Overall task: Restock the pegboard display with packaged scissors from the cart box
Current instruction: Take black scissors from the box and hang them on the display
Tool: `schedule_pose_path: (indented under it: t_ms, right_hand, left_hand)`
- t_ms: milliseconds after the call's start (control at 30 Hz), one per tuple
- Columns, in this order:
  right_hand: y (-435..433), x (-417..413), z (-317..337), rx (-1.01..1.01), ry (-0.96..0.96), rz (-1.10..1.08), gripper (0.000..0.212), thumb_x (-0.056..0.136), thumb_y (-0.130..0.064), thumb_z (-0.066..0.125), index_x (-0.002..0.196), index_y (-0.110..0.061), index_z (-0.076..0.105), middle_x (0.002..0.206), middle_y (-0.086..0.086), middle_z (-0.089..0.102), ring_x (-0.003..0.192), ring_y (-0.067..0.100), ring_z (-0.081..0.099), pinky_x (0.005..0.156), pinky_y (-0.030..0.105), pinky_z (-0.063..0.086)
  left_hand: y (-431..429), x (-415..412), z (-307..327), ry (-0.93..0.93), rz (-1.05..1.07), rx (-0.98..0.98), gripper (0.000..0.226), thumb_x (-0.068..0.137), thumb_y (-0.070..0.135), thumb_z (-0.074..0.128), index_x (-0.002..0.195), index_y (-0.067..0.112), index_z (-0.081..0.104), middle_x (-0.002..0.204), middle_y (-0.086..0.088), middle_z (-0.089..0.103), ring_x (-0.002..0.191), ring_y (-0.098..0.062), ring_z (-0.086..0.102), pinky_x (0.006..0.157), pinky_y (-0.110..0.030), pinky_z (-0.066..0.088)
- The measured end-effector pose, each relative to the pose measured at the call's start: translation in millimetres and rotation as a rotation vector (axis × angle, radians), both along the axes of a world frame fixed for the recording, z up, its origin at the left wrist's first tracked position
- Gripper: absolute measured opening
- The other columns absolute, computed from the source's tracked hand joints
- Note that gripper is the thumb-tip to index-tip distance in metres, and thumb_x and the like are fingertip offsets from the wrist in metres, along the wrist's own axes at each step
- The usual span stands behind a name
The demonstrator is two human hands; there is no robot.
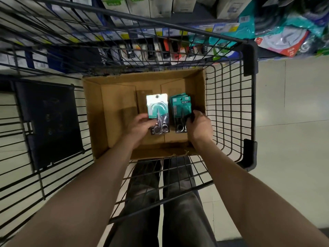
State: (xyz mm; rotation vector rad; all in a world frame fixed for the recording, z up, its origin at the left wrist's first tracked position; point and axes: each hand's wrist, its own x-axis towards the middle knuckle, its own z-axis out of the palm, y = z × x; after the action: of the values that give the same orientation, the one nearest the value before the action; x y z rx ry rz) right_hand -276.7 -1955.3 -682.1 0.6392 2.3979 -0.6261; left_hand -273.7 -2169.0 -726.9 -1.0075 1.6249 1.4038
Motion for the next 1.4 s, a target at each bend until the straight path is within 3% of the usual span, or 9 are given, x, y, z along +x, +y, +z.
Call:
schedule_pose_path:
  t_ms: [100,333,533,733,867,933,1100,1233,1400]
  right_hand:
    - [-11,-7,-20,0.021,-0.024,-0.048,0.034,0.103,-0.031,0.054,0.131,-0.011,0.057,0.127,0.012,0.065,0.115,0.029,0.065,0.090,0.039,0.057]
    - [-25,-15,-58,0.078,-0.113,-0.146,0.064,0.096,-0.038,0.067,0.147,-0.009,0.039,0.145,0.014,0.048,0.133,0.033,0.051,0.110,0.048,0.047]
    - [-27,-14,-58,0.135,-0.049,-0.156,0.062,0.095,-0.033,0.069,0.146,-0.010,0.041,0.146,0.014,0.047,0.134,0.034,0.049,0.105,0.046,0.049]
    - [-25,-12,-57,-0.141,0.058,-0.369,0.044,0.099,-0.025,0.066,0.137,-0.007,0.055,0.139,0.013,0.057,0.129,0.029,0.057,0.099,0.035,0.051]
    - [-20,-9,-51,-0.321,0.052,-0.448,0.044,0.097,-0.025,0.070,0.136,-0.009,0.059,0.135,0.011,0.064,0.125,0.026,0.062,0.076,0.018,0.052]
    - [-19,-9,-48,-0.377,0.041,-0.452,0.042,0.095,-0.028,0.072,0.132,-0.010,0.062,0.131,0.011,0.066,0.120,0.027,0.065,0.080,0.027,0.059]
    - [-19,-9,-9,-0.549,0.005,-0.505,0.040,0.088,-0.034,0.078,0.123,-0.017,0.069,0.119,0.007,0.074,0.108,0.025,0.072,0.087,0.047,0.063]
    - [-9,-11,51,-0.712,-0.002,-0.517,0.033,0.092,-0.021,0.076,0.123,-0.013,0.070,0.113,0.007,0.078,0.099,0.023,0.077,0.088,0.047,0.063]
    - [18,-8,136,-0.646,0.031,-0.401,0.036,0.087,-0.022,0.082,0.119,-0.010,0.071,0.108,0.004,0.079,0.097,0.020,0.077,0.089,0.044,0.063]
  left_hand:
    - [-18,0,-1,0.024,0.019,0.045,0.079,0.059,0.047,0.090,0.131,0.029,0.065,0.123,0.001,0.072,0.109,-0.018,0.071,0.097,-0.043,0.057]
    - [-33,3,6,0.028,0.041,0.040,0.020,0.093,0.019,0.075,0.103,0.032,0.064,0.112,0.001,0.070,0.111,-0.021,0.067,0.100,-0.042,0.053]
    - [-38,3,8,0.035,0.027,0.022,0.034,0.090,0.022,0.078,0.121,0.026,0.067,0.121,0.000,0.070,0.116,-0.022,0.068,0.102,-0.045,0.054]
    - [-39,-3,23,0.069,-0.036,0.001,0.047,0.080,0.034,0.083,0.125,0.032,0.068,0.126,-0.001,0.069,0.114,-0.022,0.069,0.098,-0.046,0.057]
    - [-36,-5,37,0.068,-0.006,-0.028,0.034,0.090,0.019,0.079,0.120,0.025,0.066,0.111,0.001,0.071,0.103,-0.018,0.070,0.086,-0.032,0.058]
    - [-33,-6,42,0.056,0.003,-0.051,0.029,0.090,0.017,0.079,0.114,0.028,0.066,0.106,0.003,0.071,0.098,-0.016,0.071,0.083,-0.030,0.059]
    - [-36,-4,80,0.089,-0.059,-0.027,0.034,0.091,0.024,0.078,0.123,0.023,0.067,0.112,0.006,0.073,0.096,-0.010,0.069,0.075,-0.023,0.053]
    - [-31,-6,132,0.151,-0.074,-0.034,0.032,0.094,0.021,0.074,0.124,0.024,0.067,0.111,0.010,0.071,0.093,-0.004,0.067,0.070,-0.020,0.049]
    - [-14,-8,193,0.282,-0.137,-0.046,0.033,0.092,0.023,0.076,0.125,0.022,0.069,0.117,0.007,0.072,0.097,-0.004,0.066,0.077,-0.025,0.052]
